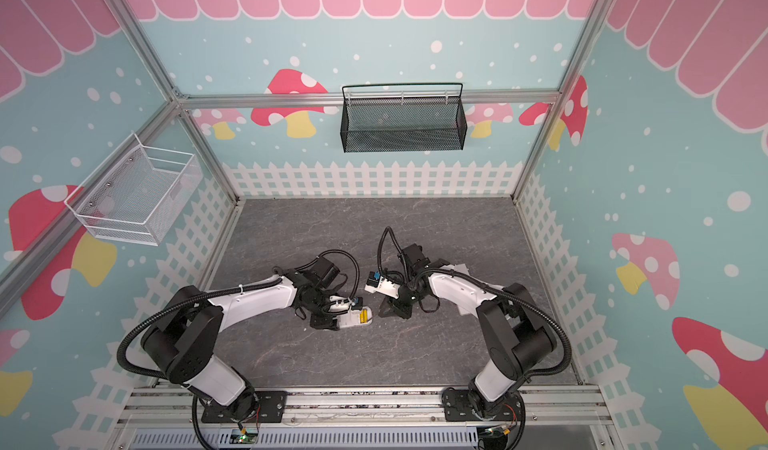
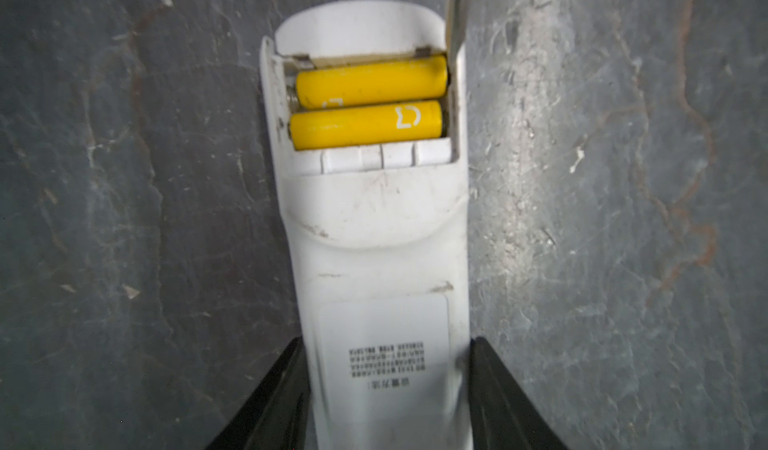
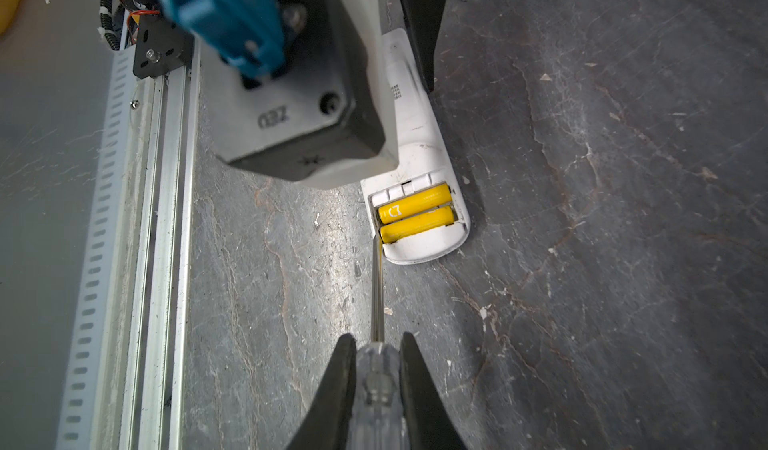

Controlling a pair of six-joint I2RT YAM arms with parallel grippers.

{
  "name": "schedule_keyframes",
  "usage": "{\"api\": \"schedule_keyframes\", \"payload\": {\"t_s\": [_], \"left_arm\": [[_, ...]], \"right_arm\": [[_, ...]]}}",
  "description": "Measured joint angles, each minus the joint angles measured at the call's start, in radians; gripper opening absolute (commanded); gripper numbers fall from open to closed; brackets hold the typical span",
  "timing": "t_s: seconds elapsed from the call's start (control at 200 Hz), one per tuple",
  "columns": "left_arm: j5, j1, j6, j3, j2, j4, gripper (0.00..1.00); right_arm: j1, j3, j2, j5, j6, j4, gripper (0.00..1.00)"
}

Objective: Unload the batteries from the remote control
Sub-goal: 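Pry under the upper yellow battery with the screwdriver tip in the right gripper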

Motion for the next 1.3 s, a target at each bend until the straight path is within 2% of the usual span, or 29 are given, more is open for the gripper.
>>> {"api": "schedule_keyframes", "payload": {"t_s": [0.665,0.861,1.301], "left_arm": [[-0.005,-0.003,0.008,0.0,0.0,0.002,0.53],[-0.008,-0.006,0.008,0.0,0.0,0.002,0.53],[-0.014,-0.008,0.0,0.002,0.0,0.001,0.53]], "right_arm": [[0.027,0.018,0.032,0.035,-0.027,-0.003,0.0],[0.049,0.016,0.014,0.089,-0.027,0.002,0.0],[0.14,-0.217,-0.177,0.253,0.024,0.291,0.0]]}}
